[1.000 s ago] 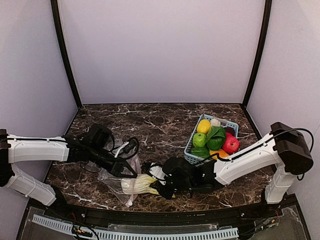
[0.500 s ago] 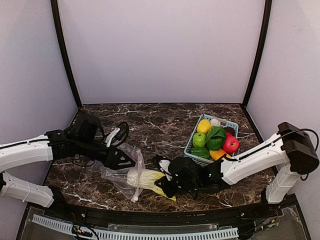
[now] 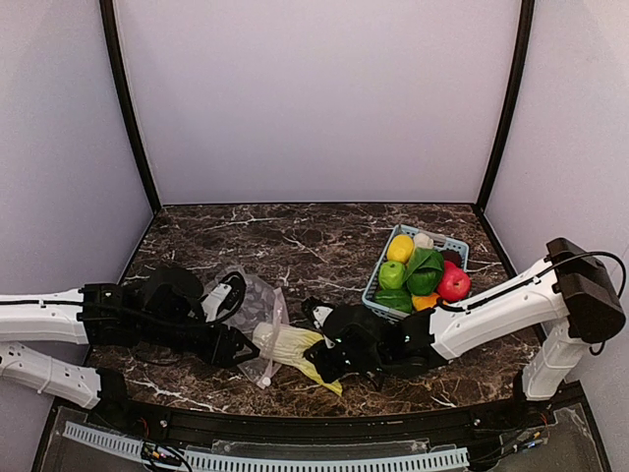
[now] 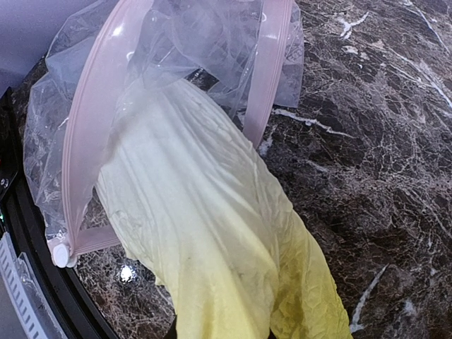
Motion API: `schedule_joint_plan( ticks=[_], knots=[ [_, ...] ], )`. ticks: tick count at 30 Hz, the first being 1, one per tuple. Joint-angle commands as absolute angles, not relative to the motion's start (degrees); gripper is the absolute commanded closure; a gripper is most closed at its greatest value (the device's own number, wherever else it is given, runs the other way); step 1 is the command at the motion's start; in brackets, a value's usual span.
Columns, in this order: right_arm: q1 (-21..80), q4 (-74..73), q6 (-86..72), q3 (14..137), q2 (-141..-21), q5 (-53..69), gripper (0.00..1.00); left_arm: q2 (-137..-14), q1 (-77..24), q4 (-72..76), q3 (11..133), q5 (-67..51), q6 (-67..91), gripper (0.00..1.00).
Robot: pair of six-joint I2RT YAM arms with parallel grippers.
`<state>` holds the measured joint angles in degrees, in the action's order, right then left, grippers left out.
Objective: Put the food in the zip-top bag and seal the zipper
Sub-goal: Adjust the fake vegetable in the zipper food storage bag.
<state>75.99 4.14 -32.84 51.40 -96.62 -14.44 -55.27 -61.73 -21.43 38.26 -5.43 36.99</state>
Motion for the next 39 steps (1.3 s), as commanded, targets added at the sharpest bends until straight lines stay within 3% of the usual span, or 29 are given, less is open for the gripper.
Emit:
schedule_joint_plan(
  ticks=[1,8,19,31,39],
  knots=[
    [76.1,3.3,-34.9,54.1,-97.9,-16.2,1.0,-58.1,-65.6,-22.1,39.2,4.3,43.4,0.53],
    [76.1,2.9,-35.9,54.9,-98.5,-16.2,1.0,-64.3,-68.5,-18.2,39.0,7.9,46.0,0.59],
    [76.6,3.2,-35.7,55.5,-98.7,-15.3,1.0,-69.6,-68.9,-19.5,39.8,15.6,46.2,0.5],
    [78.2,2.1,-38.8,57.2,-101.0,-15.8,1.0,-72.1,-68.8,-8.7,36.2,14.1,48.7,0.43],
    [78.4,-0.8,-39.3,59.5,-102.1,-17.6,1.0,-74.7,-68.9,-9.1,36.3,12.9,49.1,0.41]
  ],
)
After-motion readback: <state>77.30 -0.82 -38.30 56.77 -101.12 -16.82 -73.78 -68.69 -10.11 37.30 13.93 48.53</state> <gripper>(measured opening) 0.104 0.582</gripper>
